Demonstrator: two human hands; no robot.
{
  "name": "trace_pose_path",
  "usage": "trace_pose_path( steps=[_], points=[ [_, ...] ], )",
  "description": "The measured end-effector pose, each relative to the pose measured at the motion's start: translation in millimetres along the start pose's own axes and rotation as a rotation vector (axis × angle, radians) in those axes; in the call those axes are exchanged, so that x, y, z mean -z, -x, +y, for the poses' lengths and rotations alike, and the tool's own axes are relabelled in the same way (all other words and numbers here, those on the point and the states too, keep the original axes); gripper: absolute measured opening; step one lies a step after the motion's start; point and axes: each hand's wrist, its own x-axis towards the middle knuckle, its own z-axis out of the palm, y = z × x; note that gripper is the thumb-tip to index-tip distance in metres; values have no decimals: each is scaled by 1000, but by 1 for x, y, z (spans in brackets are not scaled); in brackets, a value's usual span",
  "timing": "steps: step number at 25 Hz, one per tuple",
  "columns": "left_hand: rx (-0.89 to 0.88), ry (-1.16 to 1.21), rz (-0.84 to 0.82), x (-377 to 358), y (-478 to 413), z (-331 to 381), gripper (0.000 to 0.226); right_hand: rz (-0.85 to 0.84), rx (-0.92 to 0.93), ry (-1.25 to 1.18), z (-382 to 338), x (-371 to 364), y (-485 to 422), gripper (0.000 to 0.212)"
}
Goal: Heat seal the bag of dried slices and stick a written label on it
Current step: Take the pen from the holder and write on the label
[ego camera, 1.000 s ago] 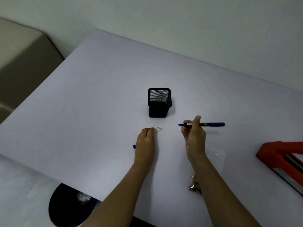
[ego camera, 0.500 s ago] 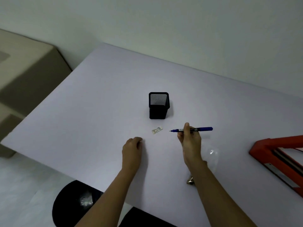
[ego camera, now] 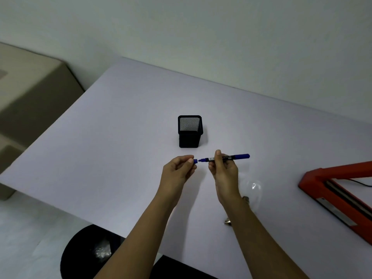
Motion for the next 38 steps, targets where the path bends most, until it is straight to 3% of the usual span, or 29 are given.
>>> trace_pose_path(
  steps=[9, 16, 20, 22, 26, 29, 32, 38],
  points=[
    [-117, -285, 19, 2, -5, 1, 13, -73, -63, 0, -1, -2, 6, 13],
    [-110, -289, 51, 1, -16, 4, 17, -212, -103, -46, -11, -2, -4, 8],
    [-53, -210, -11, 6, -26, 9, 23, -13, -89, -166, -27, -5, -30, 12],
    [-81, -232, 14, 8, -35, 17, 26, 16, -13, -93, -32, -5, -45, 11],
    [-222, -549, 249, 9, -71, 42, 37, -16, 210, 124, -46, -17, -77, 4],
    [-215, -738, 185, 6, -101, 47, 39, -80, 362, 356, -54, -37, -96, 7],
    [-265, -886, 76, 4, -119, 44, 23, -181, 413, 619, -48, -55, -110, 12],
    [-344, -952, 23, 8, -128, 39, 30, -332, 452, 981, -24, -63, -122, 28]
  ],
)
